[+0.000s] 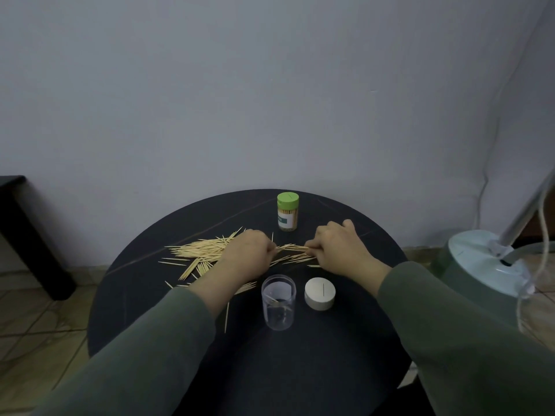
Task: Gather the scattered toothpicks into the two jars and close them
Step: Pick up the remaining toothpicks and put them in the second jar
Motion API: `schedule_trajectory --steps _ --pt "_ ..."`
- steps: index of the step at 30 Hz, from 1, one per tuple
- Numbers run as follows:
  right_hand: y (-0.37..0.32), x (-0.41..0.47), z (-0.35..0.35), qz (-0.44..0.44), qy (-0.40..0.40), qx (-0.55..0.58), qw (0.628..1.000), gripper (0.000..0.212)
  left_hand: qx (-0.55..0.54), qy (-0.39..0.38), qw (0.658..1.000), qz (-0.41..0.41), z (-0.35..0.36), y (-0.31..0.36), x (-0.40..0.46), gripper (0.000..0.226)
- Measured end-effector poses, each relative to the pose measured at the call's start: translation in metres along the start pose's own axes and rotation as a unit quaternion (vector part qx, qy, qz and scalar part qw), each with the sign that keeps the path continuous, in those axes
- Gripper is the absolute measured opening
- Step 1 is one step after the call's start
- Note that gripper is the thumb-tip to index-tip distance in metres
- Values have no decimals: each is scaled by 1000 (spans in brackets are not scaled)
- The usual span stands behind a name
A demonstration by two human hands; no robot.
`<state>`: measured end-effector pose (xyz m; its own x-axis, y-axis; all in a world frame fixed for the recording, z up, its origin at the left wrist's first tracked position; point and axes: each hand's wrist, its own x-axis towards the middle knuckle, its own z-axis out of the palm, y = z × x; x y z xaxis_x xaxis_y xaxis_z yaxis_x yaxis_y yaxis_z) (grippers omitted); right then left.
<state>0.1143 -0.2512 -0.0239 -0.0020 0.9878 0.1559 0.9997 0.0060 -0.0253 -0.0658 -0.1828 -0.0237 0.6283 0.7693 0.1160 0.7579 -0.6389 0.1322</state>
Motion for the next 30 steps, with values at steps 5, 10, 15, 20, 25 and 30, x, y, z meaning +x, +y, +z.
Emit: schedule_trajectory --steps 5,10,15,20,25,30 --pt "-1 -3 -2 42 15 56 997 28 -64 2 997 -39 -10 -6 -9 26" --pt "-3 -5 -2 90 35 186 978 27 -233 53 967 -93 -19 -5 -19 30" --pt "-20 -14 -9 115 62 457 880 25 -419 135 887 -139 -19 6 -33 29" --pt "-46 -27 -18 122 63 612 779 19 -586 141 785 -144 -24 17 -45 29" --pt "-65 -39 -15 112 73 680 721 21 -629 109 757 -141 -26 21 -64 25" --pt "-70 -47 -9 114 47 703 700 19 -667 78 727 -141 -13 15 -74 26"
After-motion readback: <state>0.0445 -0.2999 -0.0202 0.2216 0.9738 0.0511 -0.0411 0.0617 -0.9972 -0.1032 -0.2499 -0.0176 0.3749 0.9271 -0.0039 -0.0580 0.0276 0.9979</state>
